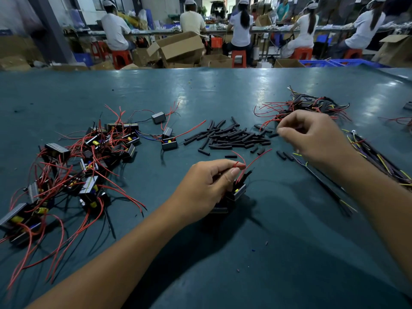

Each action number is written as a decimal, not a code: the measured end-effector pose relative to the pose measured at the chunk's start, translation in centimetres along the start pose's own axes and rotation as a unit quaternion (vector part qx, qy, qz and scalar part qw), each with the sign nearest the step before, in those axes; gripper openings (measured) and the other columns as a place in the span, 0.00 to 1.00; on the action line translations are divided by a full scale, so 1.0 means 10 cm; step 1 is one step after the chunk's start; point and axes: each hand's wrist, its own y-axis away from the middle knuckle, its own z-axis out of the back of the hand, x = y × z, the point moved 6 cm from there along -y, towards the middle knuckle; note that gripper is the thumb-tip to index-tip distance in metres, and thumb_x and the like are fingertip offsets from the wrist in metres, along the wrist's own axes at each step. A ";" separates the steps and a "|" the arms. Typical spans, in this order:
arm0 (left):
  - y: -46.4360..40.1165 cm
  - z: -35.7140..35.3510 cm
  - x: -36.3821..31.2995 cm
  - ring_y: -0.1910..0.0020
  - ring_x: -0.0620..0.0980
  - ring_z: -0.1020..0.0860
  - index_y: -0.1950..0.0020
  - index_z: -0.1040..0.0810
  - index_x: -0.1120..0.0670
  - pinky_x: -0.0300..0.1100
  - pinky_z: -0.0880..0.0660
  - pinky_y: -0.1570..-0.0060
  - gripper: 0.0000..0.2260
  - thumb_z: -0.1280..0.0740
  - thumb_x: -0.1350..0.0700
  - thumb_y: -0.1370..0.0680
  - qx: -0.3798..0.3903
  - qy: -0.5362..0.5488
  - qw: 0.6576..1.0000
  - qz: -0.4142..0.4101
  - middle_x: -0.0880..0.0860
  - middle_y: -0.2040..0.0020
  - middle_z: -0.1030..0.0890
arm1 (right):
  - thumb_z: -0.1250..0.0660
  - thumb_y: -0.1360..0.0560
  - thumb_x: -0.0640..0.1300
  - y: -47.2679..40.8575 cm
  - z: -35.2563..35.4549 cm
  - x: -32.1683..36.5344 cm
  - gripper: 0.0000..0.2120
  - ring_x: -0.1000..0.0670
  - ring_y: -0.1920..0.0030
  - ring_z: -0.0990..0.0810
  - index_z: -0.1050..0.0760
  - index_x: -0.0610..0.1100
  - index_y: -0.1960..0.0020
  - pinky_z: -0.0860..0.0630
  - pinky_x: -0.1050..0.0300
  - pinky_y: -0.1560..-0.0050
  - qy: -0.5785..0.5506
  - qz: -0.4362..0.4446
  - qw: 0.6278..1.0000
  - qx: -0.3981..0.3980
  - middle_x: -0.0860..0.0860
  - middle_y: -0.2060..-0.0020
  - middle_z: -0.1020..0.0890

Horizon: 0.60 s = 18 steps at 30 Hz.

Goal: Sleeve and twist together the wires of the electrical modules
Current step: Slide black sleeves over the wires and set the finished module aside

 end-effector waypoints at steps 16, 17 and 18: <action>0.00 0.03 -0.03 0.69 0.51 0.22 0.50 0.24 0.61 0.41 0.22 0.62 0.02 0.33 0.62 0.19 0.022 0.101 0.994 0.030 0.56 0.58 0.14 | 0.31 0.25 0.56 0.43 -0.43 0.03 0.11 0.60 0.73 0.28 0.21 0.50 0.60 0.33 0.67 0.69 0.202 0.032 0.957 0.206 0.55 0.73 0.23; 0.00 0.03 -0.03 0.68 0.51 0.22 0.50 0.25 0.62 0.41 0.22 0.62 0.03 0.33 0.63 0.19 0.023 0.110 0.993 0.032 0.58 0.58 0.14 | 0.30 0.24 0.52 0.41 -0.40 0.07 0.08 0.60 0.72 0.27 0.21 0.50 0.59 0.33 0.67 0.69 0.138 0.048 0.974 0.171 0.55 0.72 0.22; 0.00 0.03 -0.04 0.68 0.52 0.22 0.51 0.26 0.62 0.41 0.22 0.62 0.04 0.33 0.62 0.20 0.021 0.119 0.992 0.034 0.59 0.57 0.14 | 0.29 0.24 0.48 0.41 -0.39 0.10 0.06 0.60 0.72 0.27 0.20 0.48 0.58 0.32 0.68 0.68 0.046 0.051 0.985 0.160 0.55 0.71 0.21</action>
